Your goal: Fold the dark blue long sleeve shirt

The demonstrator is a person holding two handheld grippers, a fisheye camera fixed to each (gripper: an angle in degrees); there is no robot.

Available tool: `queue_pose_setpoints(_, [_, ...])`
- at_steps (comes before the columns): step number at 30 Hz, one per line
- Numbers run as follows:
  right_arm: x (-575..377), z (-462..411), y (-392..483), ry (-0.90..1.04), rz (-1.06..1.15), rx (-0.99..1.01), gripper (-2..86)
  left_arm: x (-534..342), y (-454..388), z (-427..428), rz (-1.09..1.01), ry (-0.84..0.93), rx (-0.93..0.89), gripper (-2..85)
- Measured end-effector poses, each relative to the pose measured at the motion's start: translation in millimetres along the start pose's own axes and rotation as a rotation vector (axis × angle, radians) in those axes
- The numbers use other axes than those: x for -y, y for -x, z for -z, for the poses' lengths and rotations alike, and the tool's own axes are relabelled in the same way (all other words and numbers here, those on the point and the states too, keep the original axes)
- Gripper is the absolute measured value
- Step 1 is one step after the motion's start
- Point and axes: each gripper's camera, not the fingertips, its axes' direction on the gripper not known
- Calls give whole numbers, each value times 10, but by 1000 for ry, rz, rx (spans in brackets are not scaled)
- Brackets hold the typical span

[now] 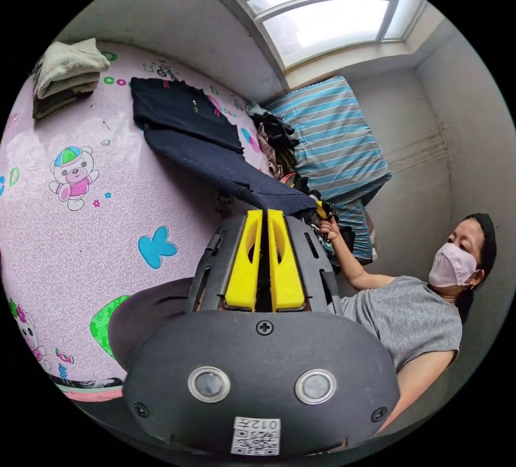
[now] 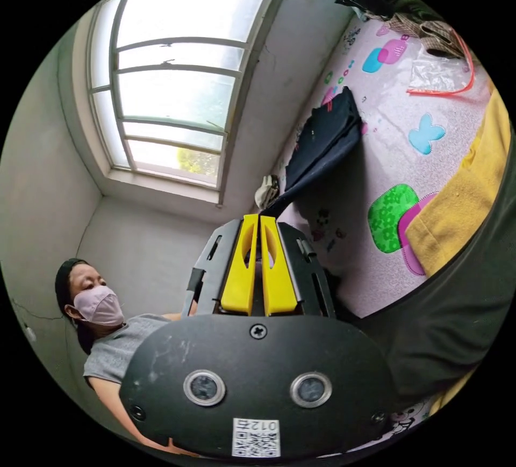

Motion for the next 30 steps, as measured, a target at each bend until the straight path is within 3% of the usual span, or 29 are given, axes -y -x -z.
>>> queue_pose_setpoints(18, [-1481,1120,440,-112,245,297,-9,-1499,-1419,1237,-292,-183,-59,8])
queue_pose_setpoints(24, [-1477,1232,599,-151,314,327,-10,-1364,-1707,1340,-355,-231,-29,9])
queue_pose_setpoints(30, [-1092,1035,511,-166,288,320,-9,-853,-1414,1243,-262,-259,-37,9])
